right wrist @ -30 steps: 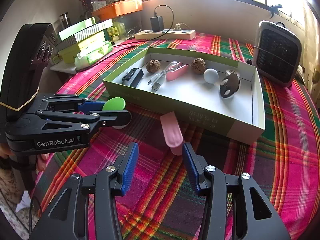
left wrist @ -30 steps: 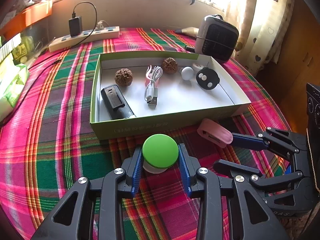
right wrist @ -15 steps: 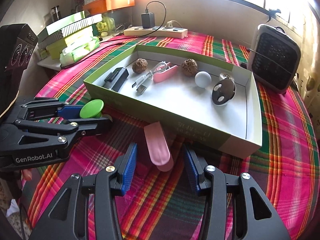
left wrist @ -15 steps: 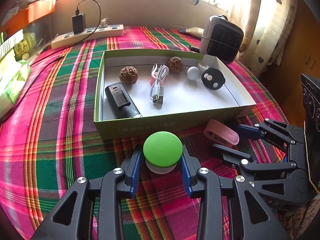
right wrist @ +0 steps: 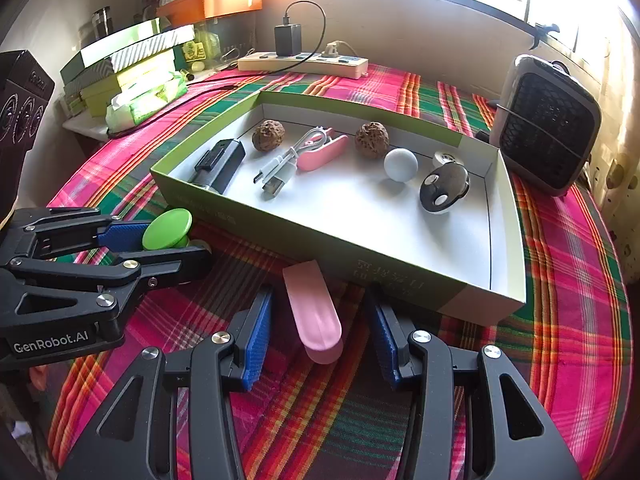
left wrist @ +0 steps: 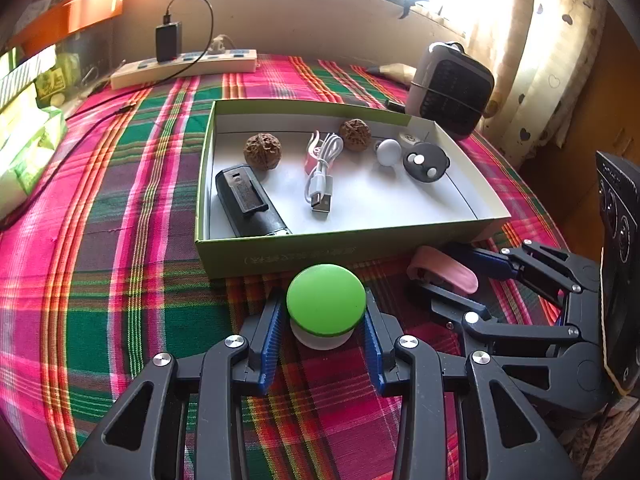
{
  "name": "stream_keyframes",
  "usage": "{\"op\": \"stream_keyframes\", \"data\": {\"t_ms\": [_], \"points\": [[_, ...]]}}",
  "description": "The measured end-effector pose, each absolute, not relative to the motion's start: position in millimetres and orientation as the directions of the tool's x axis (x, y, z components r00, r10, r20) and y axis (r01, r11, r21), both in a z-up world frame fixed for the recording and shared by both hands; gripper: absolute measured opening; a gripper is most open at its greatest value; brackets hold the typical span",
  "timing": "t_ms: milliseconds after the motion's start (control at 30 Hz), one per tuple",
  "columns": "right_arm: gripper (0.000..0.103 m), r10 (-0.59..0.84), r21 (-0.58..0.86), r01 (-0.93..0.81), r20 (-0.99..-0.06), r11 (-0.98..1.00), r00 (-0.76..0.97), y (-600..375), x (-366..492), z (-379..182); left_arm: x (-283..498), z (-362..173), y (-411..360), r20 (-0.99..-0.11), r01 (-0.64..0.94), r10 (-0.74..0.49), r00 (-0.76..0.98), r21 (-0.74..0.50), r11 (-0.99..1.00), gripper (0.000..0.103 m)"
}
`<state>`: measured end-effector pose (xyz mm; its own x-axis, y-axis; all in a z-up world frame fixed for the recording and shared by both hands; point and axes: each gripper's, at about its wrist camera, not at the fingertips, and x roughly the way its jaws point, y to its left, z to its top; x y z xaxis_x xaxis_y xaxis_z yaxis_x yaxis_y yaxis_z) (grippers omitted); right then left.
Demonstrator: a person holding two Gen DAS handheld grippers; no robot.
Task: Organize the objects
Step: 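Grasp the pink rounded object with the right tool while the left tool holds the mushroom, then carry the mushroom in the left tool and pink object in the right tool into the tray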
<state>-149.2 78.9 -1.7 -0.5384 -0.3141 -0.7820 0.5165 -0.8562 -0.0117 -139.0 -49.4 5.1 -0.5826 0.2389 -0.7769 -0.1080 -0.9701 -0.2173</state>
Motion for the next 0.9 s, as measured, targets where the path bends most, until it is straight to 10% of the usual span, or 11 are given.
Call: {"op": "stream_keyframes", "data": {"t_ms": [533, 900], "points": [[0.019, -0.317, 0.001, 0.502, -0.777, -0.865, -0.544, 80, -147, -1, -136, 5, -41, -0.784, -0.104, 0.168, -0.597, -0.132, -0.986, 0.031], [0.019, -0.318, 0.003, 0.502, -0.777, -0.865, -0.543, 80, -145, -1, -135, 5, -39, -0.785, -0.104, 0.154, -0.601, -0.114, -0.988, 0.031]]}}
